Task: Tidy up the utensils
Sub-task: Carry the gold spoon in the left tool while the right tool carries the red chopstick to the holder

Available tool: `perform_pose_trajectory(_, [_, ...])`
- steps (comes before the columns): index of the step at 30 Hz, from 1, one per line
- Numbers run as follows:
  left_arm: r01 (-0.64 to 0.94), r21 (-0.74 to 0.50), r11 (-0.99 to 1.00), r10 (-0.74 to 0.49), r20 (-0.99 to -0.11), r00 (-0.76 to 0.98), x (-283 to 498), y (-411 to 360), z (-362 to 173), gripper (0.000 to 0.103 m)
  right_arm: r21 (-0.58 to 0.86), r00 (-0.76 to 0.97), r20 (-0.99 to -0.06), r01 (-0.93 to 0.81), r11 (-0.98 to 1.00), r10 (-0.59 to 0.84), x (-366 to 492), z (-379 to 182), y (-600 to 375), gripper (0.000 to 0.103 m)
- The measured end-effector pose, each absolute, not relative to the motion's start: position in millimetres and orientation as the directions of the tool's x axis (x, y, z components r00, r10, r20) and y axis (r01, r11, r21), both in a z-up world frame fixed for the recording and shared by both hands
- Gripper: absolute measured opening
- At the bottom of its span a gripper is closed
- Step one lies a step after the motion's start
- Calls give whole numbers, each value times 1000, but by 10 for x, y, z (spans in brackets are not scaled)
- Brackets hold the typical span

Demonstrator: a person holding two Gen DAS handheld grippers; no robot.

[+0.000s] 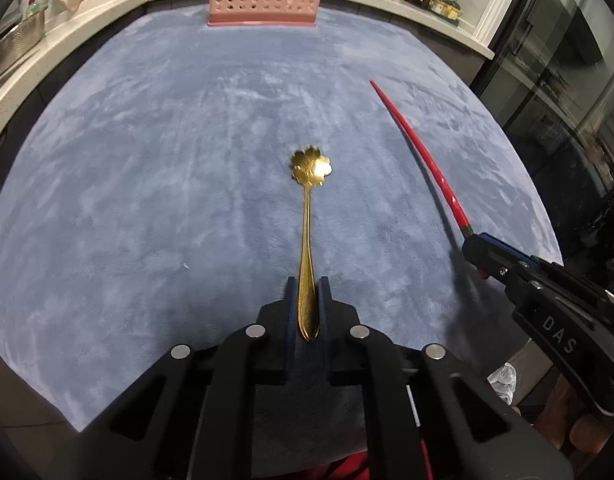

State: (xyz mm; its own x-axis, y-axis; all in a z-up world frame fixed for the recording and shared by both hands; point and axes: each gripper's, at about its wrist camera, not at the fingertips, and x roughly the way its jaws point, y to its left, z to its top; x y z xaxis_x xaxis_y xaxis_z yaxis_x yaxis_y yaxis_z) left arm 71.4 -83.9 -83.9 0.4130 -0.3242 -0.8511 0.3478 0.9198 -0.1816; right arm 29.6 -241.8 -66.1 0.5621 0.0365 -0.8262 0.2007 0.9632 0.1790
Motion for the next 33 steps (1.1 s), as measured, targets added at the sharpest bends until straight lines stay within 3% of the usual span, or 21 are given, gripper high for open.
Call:
perform_pose_trajectory(5, [336, -188, 923, -340, -808, 481, 728, -708, -583, 9, 187, 583, -812, 199, 962, 37, 275, -568, -2408, 7])
perform_pose_trajectory(7, [330, -195, 924, -347, -792, 502, 742, -655, -478, 1, 189, 598, -801, 194, 963, 37, 268, -488, -2400, 7])
perform_pose_trajectory(22, [347, -144, 927, -328, -761, 561, 980, -494, 13, 1, 200, 714, -700, 163, 966, 25, 363, 191, -2402, 7])
perform_pose_trajectory(33, [355, -118, 927, -334, -689, 643, 1268, -421, 573, 1, 254, 781, -622, 135, 958, 55, 575, 699, -2478, 7])
